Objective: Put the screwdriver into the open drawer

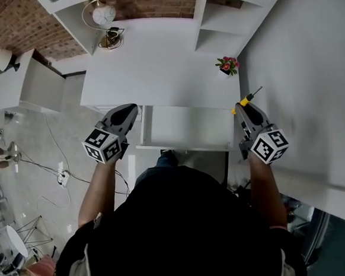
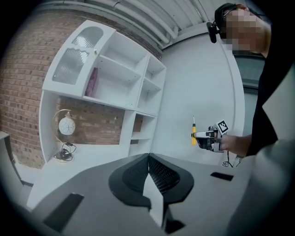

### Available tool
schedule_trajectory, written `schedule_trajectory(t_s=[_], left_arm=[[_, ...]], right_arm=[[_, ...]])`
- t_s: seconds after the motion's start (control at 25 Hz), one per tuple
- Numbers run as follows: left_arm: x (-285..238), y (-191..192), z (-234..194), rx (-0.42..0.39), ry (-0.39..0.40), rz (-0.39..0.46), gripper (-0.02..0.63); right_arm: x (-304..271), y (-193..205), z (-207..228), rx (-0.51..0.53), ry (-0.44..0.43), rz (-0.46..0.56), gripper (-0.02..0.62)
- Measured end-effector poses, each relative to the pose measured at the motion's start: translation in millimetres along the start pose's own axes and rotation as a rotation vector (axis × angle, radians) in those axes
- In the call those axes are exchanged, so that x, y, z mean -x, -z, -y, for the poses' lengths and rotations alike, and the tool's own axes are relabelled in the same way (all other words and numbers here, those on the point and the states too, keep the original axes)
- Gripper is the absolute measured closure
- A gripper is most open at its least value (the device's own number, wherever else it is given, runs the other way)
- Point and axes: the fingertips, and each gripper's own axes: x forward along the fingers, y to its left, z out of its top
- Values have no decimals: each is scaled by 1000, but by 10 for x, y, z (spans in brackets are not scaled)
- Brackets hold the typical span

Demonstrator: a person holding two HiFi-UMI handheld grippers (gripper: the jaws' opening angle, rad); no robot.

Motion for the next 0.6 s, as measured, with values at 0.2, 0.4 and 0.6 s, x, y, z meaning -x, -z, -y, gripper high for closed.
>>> schedule_trajectory(t_s=[0.2,0.4,0.6], left_arm=[[-53,56,-183,19,-5,-16,589],[-130,75,-355,30,-7,-24,589],[-116,139,-565,44,-21,-42,589]], right_arm=[[-241,130,23,-9,-4,-33,511],[-515,343,65,-20,-19,-84,511],[-784,523,91,-18,-22,-133,511]])
